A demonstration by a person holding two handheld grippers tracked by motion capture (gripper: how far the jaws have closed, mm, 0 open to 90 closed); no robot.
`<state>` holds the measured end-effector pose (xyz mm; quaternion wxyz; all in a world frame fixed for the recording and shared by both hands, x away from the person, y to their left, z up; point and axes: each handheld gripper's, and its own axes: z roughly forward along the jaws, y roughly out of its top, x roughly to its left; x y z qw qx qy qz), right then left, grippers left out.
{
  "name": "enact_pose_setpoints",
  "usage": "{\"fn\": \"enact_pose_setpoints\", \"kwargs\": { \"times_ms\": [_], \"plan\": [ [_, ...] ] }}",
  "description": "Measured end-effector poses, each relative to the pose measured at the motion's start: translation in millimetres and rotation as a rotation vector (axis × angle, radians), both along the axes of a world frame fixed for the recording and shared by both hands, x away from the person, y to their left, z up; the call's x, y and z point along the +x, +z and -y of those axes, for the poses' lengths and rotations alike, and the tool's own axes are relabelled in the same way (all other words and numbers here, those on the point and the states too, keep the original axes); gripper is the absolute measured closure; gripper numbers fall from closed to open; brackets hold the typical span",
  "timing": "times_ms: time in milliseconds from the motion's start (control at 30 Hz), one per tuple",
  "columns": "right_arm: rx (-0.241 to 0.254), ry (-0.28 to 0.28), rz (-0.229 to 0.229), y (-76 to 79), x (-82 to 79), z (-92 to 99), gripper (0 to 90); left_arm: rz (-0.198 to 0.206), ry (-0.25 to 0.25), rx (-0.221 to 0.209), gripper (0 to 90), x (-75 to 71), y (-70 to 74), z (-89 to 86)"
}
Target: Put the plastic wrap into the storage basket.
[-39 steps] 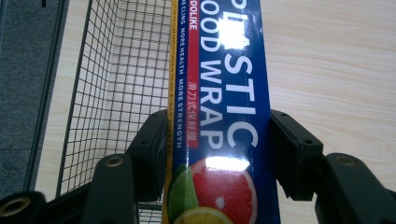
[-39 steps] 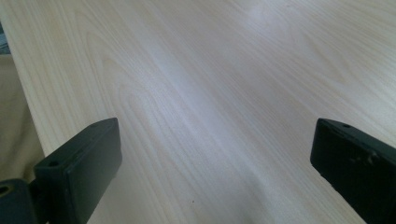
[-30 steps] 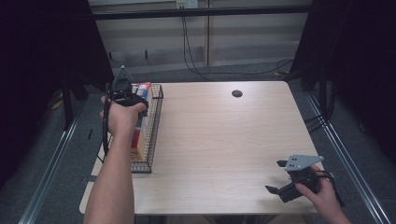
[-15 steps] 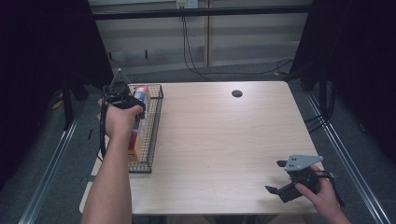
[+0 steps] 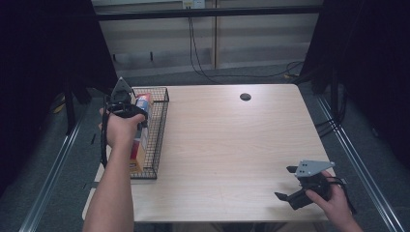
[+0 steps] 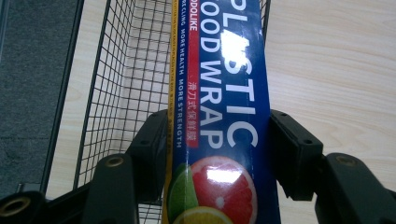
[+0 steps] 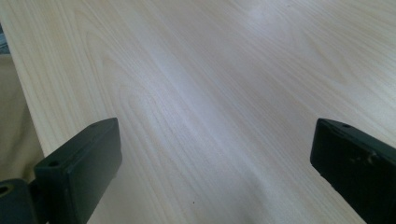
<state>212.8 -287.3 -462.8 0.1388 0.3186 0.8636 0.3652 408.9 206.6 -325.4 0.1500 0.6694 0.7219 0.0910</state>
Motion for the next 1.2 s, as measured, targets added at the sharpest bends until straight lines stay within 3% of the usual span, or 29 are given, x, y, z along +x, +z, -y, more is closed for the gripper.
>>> {"fn": "enact_pose_setpoints", "kwargs": {
  "times_ms": [1200],
  "plan": [
    [0.003,-0.013,0.005,0.3,-0.4,1.2,1.8,-0.022,-0.006,0.008,44.1,2.9,-24.0,-9.5]
  ]
}}
